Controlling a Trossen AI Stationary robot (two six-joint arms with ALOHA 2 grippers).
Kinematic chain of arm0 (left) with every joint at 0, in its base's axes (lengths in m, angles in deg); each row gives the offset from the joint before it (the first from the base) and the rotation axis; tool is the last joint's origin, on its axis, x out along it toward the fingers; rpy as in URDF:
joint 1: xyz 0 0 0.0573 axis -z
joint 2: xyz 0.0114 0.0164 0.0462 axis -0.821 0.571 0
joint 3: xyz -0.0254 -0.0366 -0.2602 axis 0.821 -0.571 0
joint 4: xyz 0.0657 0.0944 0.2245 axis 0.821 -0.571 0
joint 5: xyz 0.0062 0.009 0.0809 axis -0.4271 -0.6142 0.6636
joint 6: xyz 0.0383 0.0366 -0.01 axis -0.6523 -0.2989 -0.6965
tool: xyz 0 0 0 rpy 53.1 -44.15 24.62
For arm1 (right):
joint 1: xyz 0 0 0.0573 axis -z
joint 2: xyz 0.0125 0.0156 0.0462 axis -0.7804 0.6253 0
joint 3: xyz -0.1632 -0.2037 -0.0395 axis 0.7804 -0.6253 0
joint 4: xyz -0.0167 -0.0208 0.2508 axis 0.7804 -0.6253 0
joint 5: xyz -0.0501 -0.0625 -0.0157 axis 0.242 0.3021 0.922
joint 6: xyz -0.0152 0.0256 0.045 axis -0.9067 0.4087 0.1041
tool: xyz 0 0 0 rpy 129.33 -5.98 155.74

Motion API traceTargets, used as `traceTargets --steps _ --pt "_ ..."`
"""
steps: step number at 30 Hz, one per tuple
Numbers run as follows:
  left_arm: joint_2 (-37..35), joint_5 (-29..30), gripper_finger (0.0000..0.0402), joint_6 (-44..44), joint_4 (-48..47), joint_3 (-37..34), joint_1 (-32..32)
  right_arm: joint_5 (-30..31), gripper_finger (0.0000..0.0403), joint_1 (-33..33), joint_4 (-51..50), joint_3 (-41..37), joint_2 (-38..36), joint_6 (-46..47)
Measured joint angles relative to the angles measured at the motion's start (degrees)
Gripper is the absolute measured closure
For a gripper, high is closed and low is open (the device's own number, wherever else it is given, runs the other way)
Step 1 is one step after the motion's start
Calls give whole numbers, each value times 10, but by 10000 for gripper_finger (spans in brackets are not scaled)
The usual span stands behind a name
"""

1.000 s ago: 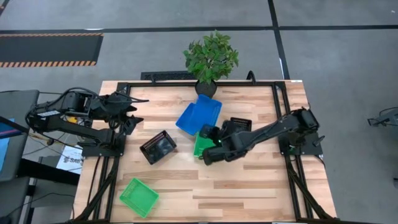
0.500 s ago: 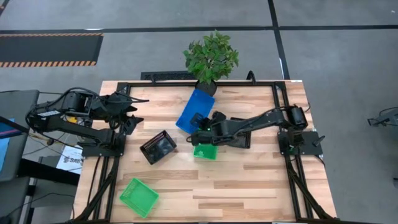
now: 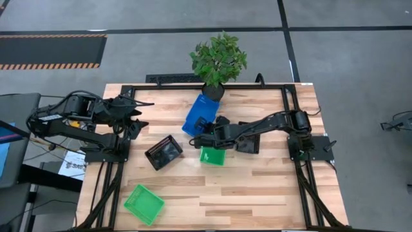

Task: Stack baskets by color
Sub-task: Stack the blue bin on the top blue bins

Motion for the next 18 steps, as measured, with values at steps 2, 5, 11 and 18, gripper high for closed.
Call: traceTargets --steps 2,5,11,18 --pt "0 0 120 5 0 0 0 5 364 1 3 0 -2 -22" --pt "0 0 120 6 0 0 0 5 363 4 27 0 -4 -72" --pt "0 0 120 6 0 0 0 -20 368 3 114 0 -4 -226" --pt "0 0 120 6 0 0 0 -52 372 4 158 0 -4 -322"
